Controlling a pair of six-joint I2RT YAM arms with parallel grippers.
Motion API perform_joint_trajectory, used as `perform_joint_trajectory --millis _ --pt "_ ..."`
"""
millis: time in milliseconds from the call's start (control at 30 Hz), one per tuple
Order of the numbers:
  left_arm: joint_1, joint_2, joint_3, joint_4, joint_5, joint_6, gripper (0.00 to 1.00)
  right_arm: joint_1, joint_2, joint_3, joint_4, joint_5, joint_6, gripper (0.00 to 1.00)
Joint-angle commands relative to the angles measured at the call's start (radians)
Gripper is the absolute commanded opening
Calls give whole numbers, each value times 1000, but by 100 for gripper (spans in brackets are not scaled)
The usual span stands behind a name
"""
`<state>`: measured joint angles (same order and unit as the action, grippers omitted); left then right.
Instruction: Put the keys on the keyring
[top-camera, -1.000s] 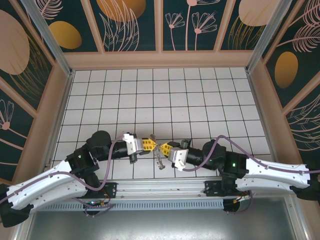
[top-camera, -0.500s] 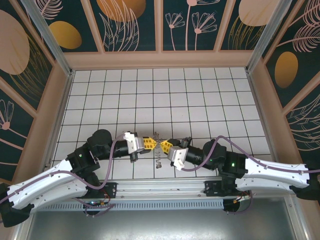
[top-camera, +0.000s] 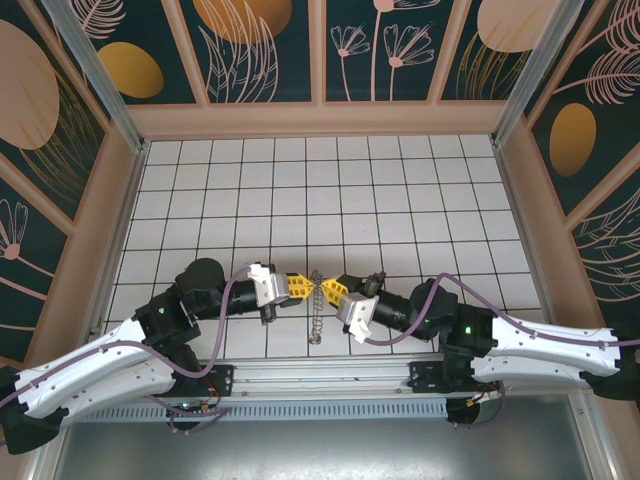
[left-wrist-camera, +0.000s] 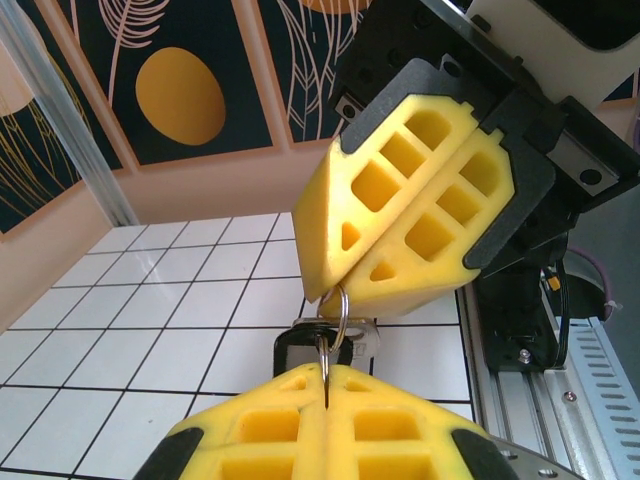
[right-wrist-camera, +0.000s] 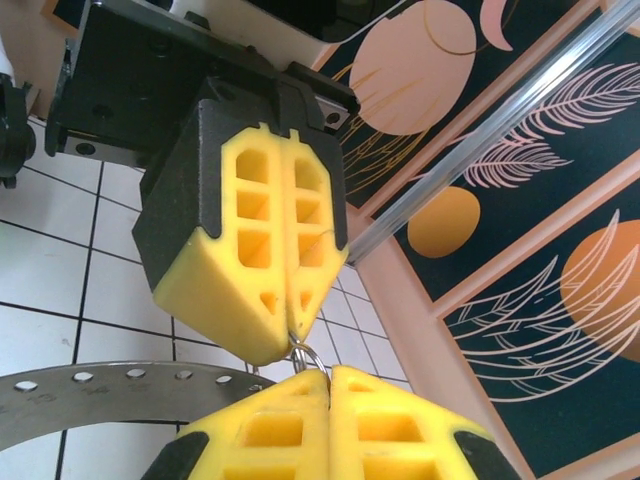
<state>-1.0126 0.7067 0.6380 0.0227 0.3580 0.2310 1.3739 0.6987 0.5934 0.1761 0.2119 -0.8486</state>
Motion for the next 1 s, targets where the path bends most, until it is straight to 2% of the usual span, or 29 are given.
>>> perform_joint_trajectory --millis 0,200,333,400,500,533,600,633,667,700,733,967 --pt "1 -13 29 8 15 -13 0 4 -4 2 92 84 -26 0" --pt "1 -17 22 7 -2 -13 0 3 -5 0 114 144 -37 0" --pt "1 -28 0 29 -54 -19 0 3 8 24 95 160 -32 0" --pt "2 -40 -21 62 -78 -32 8 -1 27 47 70 176 -23 0" --pt "1 -57 -57 115 -114 -50 27 -24 61 87 11 181 13 0" --pt "1 -62 -69 129 -124 -55 28 -38 70 101 -9 180 33 0" --pt "0 -74 -88 153 -142 -62 28 -60 86 123 -45 168 66 0" --pt "1 -79 -94 161 -156 -65 24 -68 91 131 -59 164 81 0" --pt "1 -79 -95 162 -174 -65 13 -78 98 139 -71 160 98 0" --pt "2 -76 -93 161 -193 -66 6 -86 103 144 -82 157 112 0" --pt "1 -72 -91 158 -210 -66 4 -92 105 146 -87 154 124 0" --pt "1 -68 -68 102 -344 -76 13 -202 128 167 -144 89 285 0"
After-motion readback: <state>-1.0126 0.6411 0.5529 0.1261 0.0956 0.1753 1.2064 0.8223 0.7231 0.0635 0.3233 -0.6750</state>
